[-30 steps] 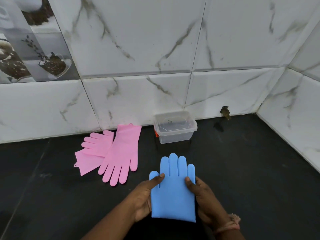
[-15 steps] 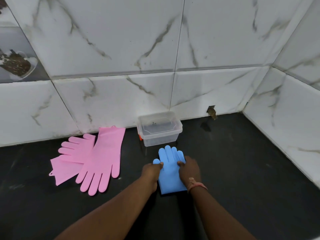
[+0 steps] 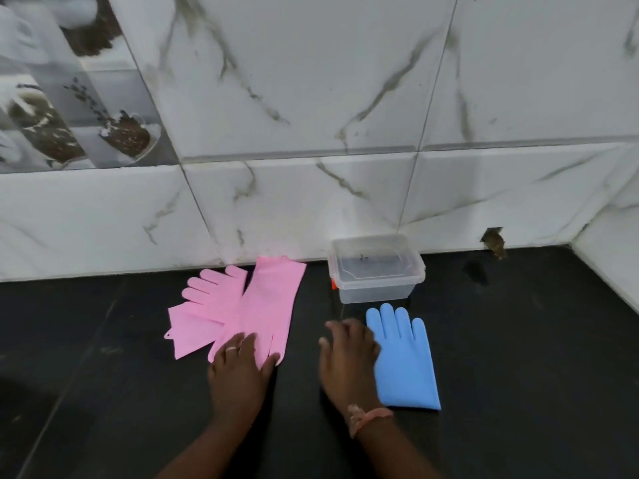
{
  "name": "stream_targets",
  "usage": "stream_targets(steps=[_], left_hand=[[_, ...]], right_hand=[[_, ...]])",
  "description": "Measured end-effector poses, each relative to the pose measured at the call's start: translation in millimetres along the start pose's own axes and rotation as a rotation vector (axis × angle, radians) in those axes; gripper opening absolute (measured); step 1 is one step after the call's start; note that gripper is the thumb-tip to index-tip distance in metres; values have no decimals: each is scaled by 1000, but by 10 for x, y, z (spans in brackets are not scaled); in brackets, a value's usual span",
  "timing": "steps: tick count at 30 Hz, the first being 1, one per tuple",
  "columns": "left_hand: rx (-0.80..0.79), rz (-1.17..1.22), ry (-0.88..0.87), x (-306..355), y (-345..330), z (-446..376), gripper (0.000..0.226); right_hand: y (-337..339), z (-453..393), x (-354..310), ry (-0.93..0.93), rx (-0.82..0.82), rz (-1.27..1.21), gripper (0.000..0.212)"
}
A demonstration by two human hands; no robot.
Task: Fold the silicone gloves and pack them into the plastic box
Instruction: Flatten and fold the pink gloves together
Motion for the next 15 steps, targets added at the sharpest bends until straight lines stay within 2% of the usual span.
stream_targets(steps=[3, 5, 9, 11, 12, 13, 15], left_hand=[[44, 4, -111, -170, 91, 31, 27], [64, 33, -139, -123, 279, 0, 18], [26, 237, -337, 5, 771, 55, 9], [-142, 210, -421, 47, 1097, 126, 11], [-243, 135, -482, 74, 1255, 152, 13], [-328, 74, -539, 115, 1395, 167, 14], [-437, 69, -574, 195, 1646, 186, 17]], right_hand=[[-135, 330, -428, 185, -231, -30, 31], [-215, 516, -532, 207, -312, -43, 41], [-43, 552, -379, 47, -216, -229, 97], [173, 411, -300, 53, -77, -265, 107], [315, 337, -284, 90, -42, -276, 103], [451, 259, -278, 164, -41, -283, 89], [674, 184, -301, 346, -155, -374, 45]])
Point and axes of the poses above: each hand's wrist, its own z-axis away from the middle knuckle, its own y-axis out of the back of the hand, x = y × z, the point moved 1 cm from there along -z, towards the middle knuckle, and after that the axes turned 12 degrees about z, right-handed, at the moved point
